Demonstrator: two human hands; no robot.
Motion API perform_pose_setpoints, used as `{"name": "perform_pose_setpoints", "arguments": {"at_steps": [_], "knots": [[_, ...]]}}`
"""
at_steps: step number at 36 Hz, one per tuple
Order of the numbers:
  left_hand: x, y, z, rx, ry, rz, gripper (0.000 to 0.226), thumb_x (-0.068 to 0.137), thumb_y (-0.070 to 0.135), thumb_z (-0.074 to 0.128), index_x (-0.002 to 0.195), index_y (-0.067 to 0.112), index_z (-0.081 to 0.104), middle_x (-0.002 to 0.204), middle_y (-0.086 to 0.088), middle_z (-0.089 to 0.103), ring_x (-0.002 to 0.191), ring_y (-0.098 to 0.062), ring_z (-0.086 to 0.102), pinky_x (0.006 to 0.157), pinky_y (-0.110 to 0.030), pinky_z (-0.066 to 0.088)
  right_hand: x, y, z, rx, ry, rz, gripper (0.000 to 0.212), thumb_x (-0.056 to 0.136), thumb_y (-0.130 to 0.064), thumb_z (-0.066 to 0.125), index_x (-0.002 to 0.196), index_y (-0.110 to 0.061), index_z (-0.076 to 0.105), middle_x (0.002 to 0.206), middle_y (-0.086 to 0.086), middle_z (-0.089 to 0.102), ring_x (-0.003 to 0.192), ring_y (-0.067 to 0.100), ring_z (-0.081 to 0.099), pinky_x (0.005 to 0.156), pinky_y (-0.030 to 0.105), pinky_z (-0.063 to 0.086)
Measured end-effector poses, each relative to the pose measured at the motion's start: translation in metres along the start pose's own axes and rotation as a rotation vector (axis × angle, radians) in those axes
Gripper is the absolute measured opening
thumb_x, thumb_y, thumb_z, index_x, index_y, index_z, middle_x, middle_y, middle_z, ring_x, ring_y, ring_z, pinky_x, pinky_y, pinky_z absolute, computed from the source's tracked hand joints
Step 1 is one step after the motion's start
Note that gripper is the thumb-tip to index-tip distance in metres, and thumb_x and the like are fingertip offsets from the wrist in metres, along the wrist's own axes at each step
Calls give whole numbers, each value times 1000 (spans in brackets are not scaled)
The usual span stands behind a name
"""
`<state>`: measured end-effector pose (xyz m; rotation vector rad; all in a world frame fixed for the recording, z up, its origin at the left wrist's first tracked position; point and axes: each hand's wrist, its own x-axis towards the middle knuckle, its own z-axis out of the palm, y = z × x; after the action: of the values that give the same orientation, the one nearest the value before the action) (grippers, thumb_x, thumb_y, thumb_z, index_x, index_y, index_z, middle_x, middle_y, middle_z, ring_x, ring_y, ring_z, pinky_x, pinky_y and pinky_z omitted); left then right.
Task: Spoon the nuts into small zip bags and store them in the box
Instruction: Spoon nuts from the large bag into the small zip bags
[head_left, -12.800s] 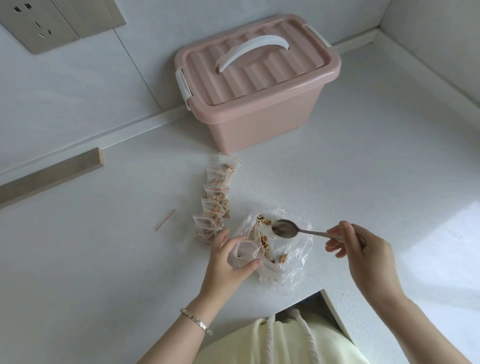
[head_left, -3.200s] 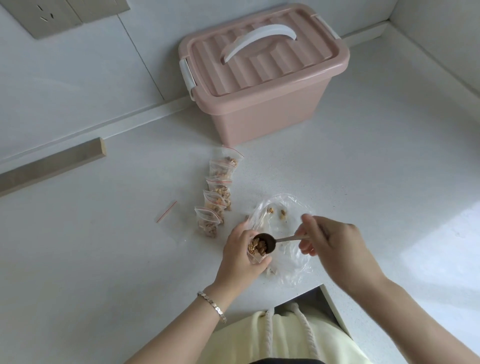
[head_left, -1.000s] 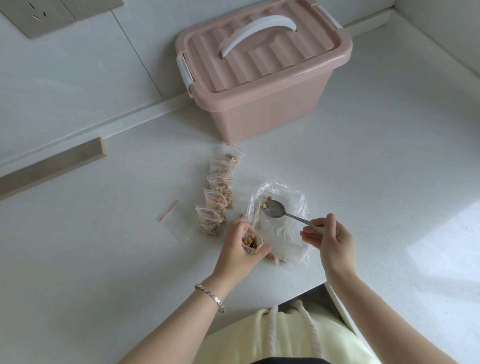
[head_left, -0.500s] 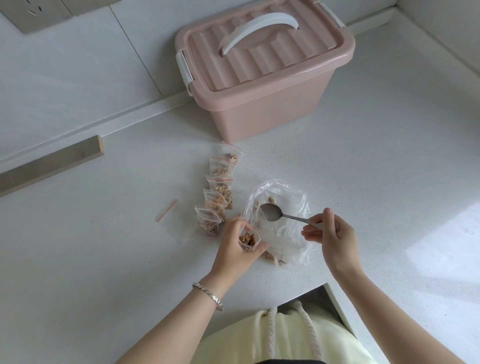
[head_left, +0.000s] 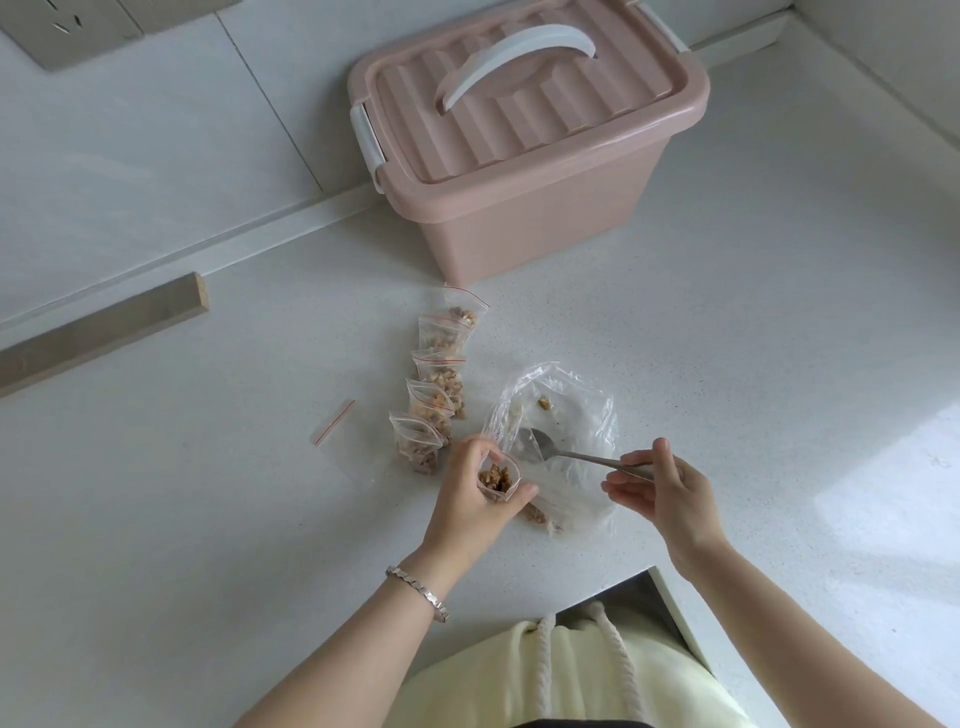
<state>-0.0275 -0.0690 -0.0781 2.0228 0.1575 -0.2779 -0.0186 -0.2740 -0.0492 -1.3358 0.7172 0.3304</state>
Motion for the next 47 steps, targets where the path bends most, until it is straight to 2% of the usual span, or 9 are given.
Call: {"name": "perform_pose_setpoints", "arguments": {"at_steps": [7,13,19,25,30,36,38,42,47], "knots": [[-3,-2,-1,-23,3,8,40,71,18,78,96,20,47,114,15,41,109,21,33,86,4,24,-8,-4,-26,113,46,-8,42,98,-33,34,85,-1,58,72,19,65,62,22,69,60,25,58],[-5,1,3,5,28,59,45,68,16,80,99,23,47,111,10,40,108,12,36,87,0,28,-22,-24,-36,-2,58,-135,43,98,-33,34,84,-2,60,65,14,68,65,25,69,60,25,58],[-4,1,10,67,46,55,40,70,19,79,95,17,47,109,-1,41,102,-8,41,83,-1,29,-54,-49,-17,-234,-39,-374,41,91,-33,36,77,-6,63,69,12,69,61,19,67,58,19,54],[-3,1,12,94,13,13,41,73,22,75,104,10,50,115,-4,39,104,-9,39,81,3,27,-71,-37,1,-678,-177,-754,31,92,-43,40,71,-30,60,74,-11,66,70,2,62,63,13,47],[-7,3,8,65,24,-20,40,75,20,74,105,9,50,116,-2,39,107,-9,41,83,3,27,-74,-36,4,-769,-212,-996,38,97,-48,34,82,-26,61,74,-9,64,70,4,58,60,19,45],[-28,10,-4,-32,219,6,38,75,13,75,96,24,46,104,10,46,105,12,43,87,1,29,-73,-42,-2,-586,-34,-848,30,87,-37,38,69,-28,60,75,-14,66,67,0,63,62,4,43],[-38,11,-10,-52,348,-26,34,74,16,75,93,26,49,92,12,54,93,6,51,82,-7,38,-72,-45,-1,-518,10,-754,33,84,-43,39,65,-27,62,70,-12,67,64,4,63,60,5,43],[-44,11,-28,-129,564,-140,27,75,20,74,76,31,49,71,13,61,62,-15,61,63,-40,53,-69,-45,0,-484,50,-675,29,90,-43,52,66,-30,60,65,-7,67,61,7,62,58,6,44],[-19,-3,-48,0,555,-385,34,63,55,67,77,33,46,78,12,63,63,-25,64,63,-46,54,-67,-41,7,-507,56,-637,43,78,-58,36,59,-24,56,66,-4,64,61,6,59,57,5,41]]}}
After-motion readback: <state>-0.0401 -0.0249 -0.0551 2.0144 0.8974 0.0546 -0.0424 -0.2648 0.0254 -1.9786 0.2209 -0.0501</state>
